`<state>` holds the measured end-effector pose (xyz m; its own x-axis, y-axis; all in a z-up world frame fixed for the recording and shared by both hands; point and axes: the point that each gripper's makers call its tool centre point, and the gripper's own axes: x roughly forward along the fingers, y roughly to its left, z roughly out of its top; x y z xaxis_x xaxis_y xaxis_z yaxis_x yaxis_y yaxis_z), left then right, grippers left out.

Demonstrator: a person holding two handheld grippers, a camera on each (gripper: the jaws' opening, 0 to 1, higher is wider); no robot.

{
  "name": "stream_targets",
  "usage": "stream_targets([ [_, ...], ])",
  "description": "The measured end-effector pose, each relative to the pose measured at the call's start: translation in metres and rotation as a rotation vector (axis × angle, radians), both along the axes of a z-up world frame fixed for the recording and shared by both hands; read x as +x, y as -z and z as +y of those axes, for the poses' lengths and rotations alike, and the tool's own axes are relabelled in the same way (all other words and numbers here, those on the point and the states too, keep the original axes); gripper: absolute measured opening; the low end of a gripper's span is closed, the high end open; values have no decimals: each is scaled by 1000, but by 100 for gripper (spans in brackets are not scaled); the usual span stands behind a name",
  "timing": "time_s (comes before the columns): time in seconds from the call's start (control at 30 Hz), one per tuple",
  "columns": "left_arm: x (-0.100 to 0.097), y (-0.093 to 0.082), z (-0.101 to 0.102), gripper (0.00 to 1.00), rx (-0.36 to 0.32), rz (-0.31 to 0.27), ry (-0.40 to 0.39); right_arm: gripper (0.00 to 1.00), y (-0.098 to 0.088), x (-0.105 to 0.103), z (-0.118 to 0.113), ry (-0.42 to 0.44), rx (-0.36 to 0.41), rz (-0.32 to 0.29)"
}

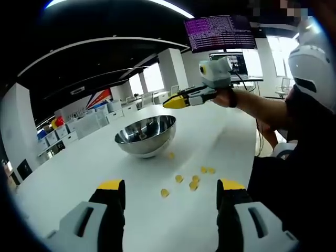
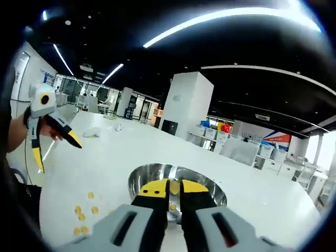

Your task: Pick up the QQ candy scattered on the table and place it into the stainless steel bowl on the table

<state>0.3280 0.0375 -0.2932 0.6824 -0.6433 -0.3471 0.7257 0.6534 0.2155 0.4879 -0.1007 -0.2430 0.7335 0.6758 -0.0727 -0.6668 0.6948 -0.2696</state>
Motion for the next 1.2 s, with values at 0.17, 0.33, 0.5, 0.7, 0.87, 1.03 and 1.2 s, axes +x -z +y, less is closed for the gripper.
stream_targets([
  [0.17,2,2,6,70,-1,2,-13,6,18,13,3,19,-5,49],
  [0.33,3,2,8,70,-3,3,-13,6,26,15,1,33,-31,53],
  [0.5,5,3,7,70,-5,5,-10,6,26,11,1,32,-28,57],
  [0.7,4,3,7,70,-7,3,-7,7,29,10,1,28,-29,67],
  [0.87,3,4,7,70,-4,4,-7,20,24,7,3,22,-15,46],
  [1.03,2,2,8,70,-4,0,-9,16,21,4,1,28,-12,37],
  [1.2,2,1,7,70,0,-1,-9,16,15,-3,1,24,0,30],
])
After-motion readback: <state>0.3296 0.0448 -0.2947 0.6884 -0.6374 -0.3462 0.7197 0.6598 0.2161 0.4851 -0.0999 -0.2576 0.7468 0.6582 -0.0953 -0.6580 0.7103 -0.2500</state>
